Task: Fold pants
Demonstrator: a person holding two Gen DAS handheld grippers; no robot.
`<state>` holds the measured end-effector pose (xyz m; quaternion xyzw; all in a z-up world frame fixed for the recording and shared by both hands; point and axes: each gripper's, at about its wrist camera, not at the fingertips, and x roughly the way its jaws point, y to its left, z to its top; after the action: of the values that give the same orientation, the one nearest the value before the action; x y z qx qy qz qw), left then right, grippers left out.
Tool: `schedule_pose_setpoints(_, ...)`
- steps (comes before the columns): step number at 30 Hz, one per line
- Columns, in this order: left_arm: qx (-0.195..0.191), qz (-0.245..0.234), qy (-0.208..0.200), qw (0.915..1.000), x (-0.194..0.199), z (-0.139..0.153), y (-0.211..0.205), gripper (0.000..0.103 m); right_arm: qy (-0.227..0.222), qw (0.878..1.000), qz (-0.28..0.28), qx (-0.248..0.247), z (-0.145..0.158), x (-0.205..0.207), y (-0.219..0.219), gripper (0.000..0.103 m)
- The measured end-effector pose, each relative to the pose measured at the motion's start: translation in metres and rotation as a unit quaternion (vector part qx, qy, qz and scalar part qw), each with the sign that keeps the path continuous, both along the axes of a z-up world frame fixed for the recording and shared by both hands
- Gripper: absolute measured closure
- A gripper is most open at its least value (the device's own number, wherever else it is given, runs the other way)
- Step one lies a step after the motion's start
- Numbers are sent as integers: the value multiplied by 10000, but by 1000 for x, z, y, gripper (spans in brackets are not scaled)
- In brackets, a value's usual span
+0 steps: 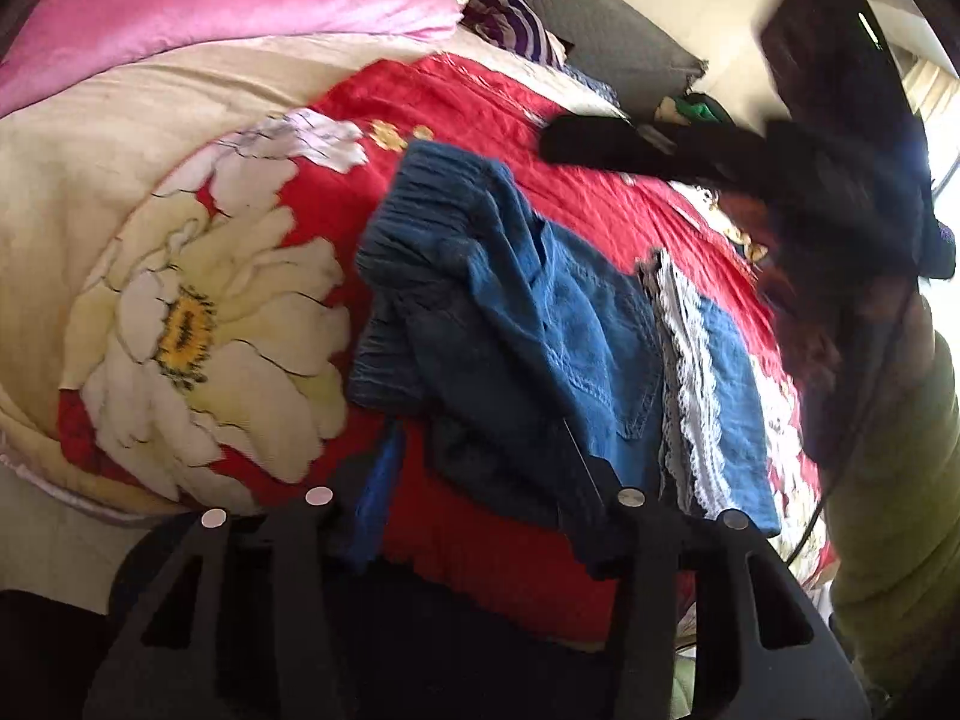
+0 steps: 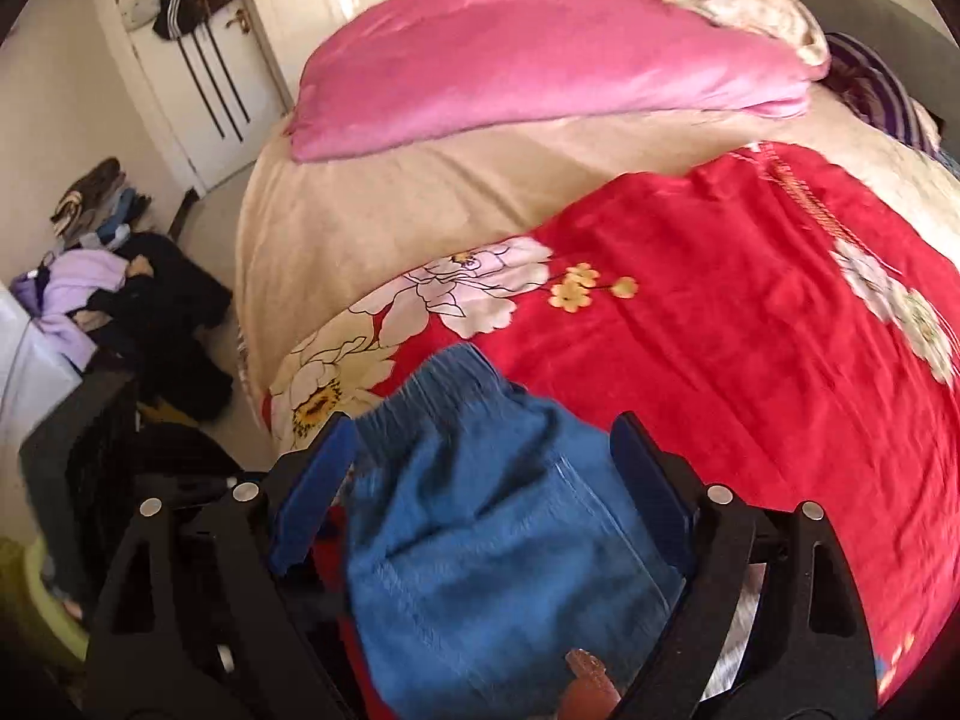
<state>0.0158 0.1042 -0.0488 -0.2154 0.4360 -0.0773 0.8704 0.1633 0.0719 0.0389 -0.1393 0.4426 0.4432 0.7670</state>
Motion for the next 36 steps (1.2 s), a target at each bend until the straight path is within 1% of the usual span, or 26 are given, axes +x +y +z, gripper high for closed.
schedule_pose_setpoints(4, 13, -76, 77, 9999, 5, -14, -8, 57, 95, 9994, 257, -216, -15, 7, 27, 23)
schedule_pose_setpoints(9, -153, -78, 20, 9998, 5, -17, -6, 57, 353, 9975, 431, -434, -40, 13, 49, 23)
schedule_pose_setpoints(11, -197, -75, 16, 9998, 8, -19, -5, 57, 547, 9961, 507, -466, -51, 15, 52, 41)
schedule_pose_setpoints(12, -211, -71, 21, 9997, 7, -19, -5, 56, 609, 9954, 536, -507, -58, 15, 53, 45)
schedule_pose_setpoints(13, -219, -67, 25, 9997, 8, -19, -5, 55, 655, 9951, 566, -475, -61, 15, 51, 52)
schedule_pose_setpoints(14, -222, -66, 22, 9997, 8, -19, -5, 55, 725, 9953, 553, -336, -60, 17, 46, 60)
schedule_pose_setpoints(15, -225, -69, 2, 9997, 7, -18, -6, 53, 776, 9953, 525, -234, -58, 18, 41, 65)
schedule_pose_setpoints(16, -246, -68, -20, 9997, 8, -18, -5, 53, 833, 9952, 502, -95, -54, 19, 33, 73)
schedule_pose_setpoints(17, -294, -59, -59, 9995, 7, -16, -5, 50, 840, 9953, 484, 31, -48, 19, 25, 77)
schedule_pose_setpoints(18, -342, -56, -98, 9994, 6, -16, -5, 45, 818, 9954, 458, 208, -41, 18, 14, 77)
schedule_pose_setpoints(21, -491, -94, -281, 9984, 4, -8, -8, 37, 819, 9935, 355, 703, -18, 15, -19, 77)
schedule_pose_setpoints(22, -506, -147, -320, 9981, 4, -5, -12, 36, 813, 9923, 350, 866, -11, 13, -31, 77)
schedule_pose_setpoints(23, -556, -214, -346, 9976, 3, -3, -17, 36, 780, 9914, 337, 999, -3, 10, -41, 77)
schedule_pose_setpoints(26, -631, -389, -427, 9963, 5, 3, -32, 24, 631, 9899, 221, 1252, 14, 4, -75, 77)
schedule_pose_setpoints(29, -656, -547, -487, 9952, 10, 7, -50, 24, 495, 9882, 93, 1449, 27, -2, -112, 77)
schedule_pose_setpoints(31, -762, -732, -540, 9929, 16, 12, -67, 26, 422, 9876, -18, 1514, 29, -3, -130, 77)
schedule_pose_setpoints(33, -860, -967, -665, 9894, 18, 21, -86, 30, 398, 9860, -192, 1606, 30, -3, -150, 73)
schedule_pose_setpoints(34, -860, -1072, -732, 9878, 20, 24, -95, 30, 419, 9852, -252, 1643, 30, -3, -158, 71)
schedule_pose_setpoints(36, -806, -1355, -873, 9836, 22, 32, -115, 30, 335, 9831, -410, 1754, 33, -6, -178, 61)
